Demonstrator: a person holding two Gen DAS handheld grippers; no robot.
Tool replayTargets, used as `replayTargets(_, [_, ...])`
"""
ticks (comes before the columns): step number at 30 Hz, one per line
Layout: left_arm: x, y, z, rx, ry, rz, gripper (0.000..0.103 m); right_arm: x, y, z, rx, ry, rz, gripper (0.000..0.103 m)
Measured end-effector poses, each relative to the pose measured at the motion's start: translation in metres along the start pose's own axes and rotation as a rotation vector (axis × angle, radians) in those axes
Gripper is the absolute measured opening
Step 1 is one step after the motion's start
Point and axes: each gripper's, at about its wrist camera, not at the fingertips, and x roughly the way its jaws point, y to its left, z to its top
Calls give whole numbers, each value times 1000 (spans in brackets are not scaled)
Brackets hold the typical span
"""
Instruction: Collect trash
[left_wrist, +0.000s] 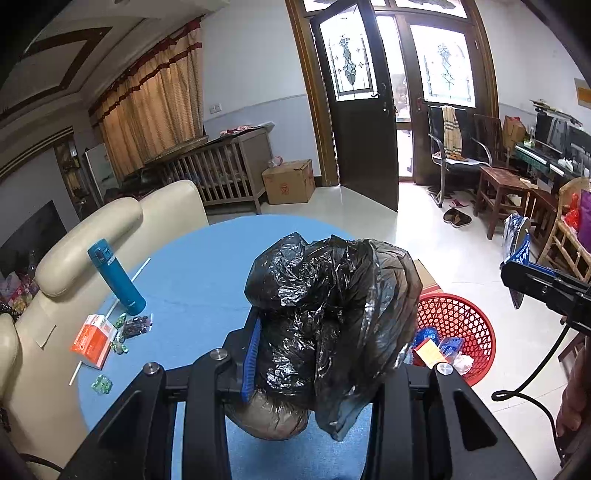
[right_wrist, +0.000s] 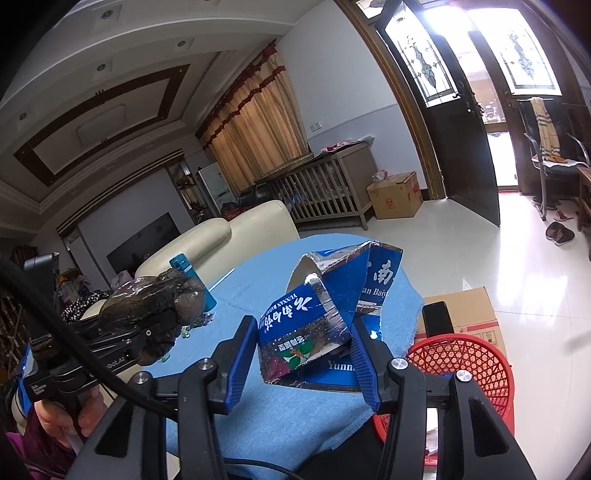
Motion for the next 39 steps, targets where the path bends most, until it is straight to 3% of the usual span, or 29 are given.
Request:
replayTargets(15, [-1, -21, 5, 51, -4, -3, 38, -11, -7, -2, 24, -7, 8, 53])
replayTargets(39, [22, -16, 12, 111, 34, -39, 38, -21, -42, -12, 120, 13, -27, 53])
